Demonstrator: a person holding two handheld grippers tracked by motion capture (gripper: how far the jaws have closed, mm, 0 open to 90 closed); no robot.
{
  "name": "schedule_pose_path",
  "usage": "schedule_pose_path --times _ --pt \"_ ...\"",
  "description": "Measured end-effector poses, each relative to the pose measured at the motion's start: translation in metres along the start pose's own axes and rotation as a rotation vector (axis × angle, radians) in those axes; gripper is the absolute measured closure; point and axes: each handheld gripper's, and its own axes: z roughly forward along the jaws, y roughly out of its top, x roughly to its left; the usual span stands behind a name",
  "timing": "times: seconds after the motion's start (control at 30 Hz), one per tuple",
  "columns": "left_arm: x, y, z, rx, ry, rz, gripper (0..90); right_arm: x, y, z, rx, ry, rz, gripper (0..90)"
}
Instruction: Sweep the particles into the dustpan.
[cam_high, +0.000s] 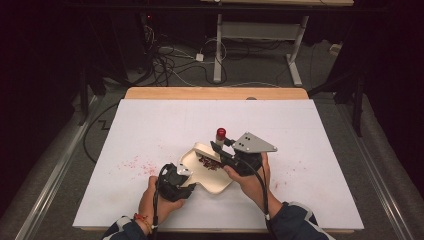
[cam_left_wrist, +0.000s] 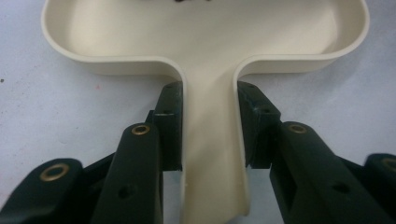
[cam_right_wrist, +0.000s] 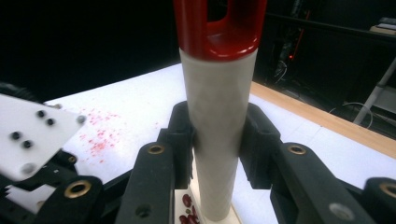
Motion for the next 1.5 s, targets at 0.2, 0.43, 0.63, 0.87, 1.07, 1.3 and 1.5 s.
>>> schedule_pose_path --times 0.2,0.43,0.63,0.87,1.07,1.3,1.5 --pt "0.001 0.001 -0.001 0.004 -0.002 0.009 63.7 0.005 0.0 -0.004 -0.002 0.024 0.005 69.0" --pt "0.001 0.001 0.0 0.005 0.001 0.015 63.7 0.016 0.0 -0.008 -0.011 0.052 0.011 68.9" --pt "0.001 0.002 -0.001 0.013 0.004 0.026 63.7 0.025 0.003 -0.011 -0.008 0.068 -0.005 69.3" --pt "0.002 0.001 0.0 0.015 0.004 0.034 63.8 0.015 0.006 -0.015 -0.03 0.043 0.019 69.7" --pt "0.003 -0.001 0.002 0.027 0.003 0.039 63.8 0.003 0.012 -0.024 -0.061 0.039 0.056 69.9" --pt "0.005 -0.001 0.001 0.03 -0.005 0.038 63.8 -0.014 0.02 -0.039 -0.109 -0.005 0.061 69.8" --pt "0.007 -0.002 0.001 0.034 -0.011 0.038 63.8 -0.035 0.021 -0.048 -0.116 -0.07 0.069 69.8"
